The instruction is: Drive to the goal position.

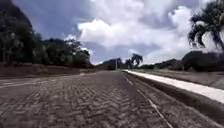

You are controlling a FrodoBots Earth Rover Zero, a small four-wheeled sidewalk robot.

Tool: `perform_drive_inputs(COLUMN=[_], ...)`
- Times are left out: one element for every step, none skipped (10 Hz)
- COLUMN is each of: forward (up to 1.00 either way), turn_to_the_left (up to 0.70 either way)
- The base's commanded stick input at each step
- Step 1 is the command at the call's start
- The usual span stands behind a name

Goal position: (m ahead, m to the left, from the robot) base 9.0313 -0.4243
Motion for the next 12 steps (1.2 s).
perform_drive_inputs(forward=[1.00,1.00,1.00,1.00,1.00,1.00,1.00,1.00,1.00,1.00,1.00,1.00], turn_to_the_left=[0.00,0.00,0.00,0.00,0.00,0.00,0.00,0.00,0.00,0.00,0.00,0.00])
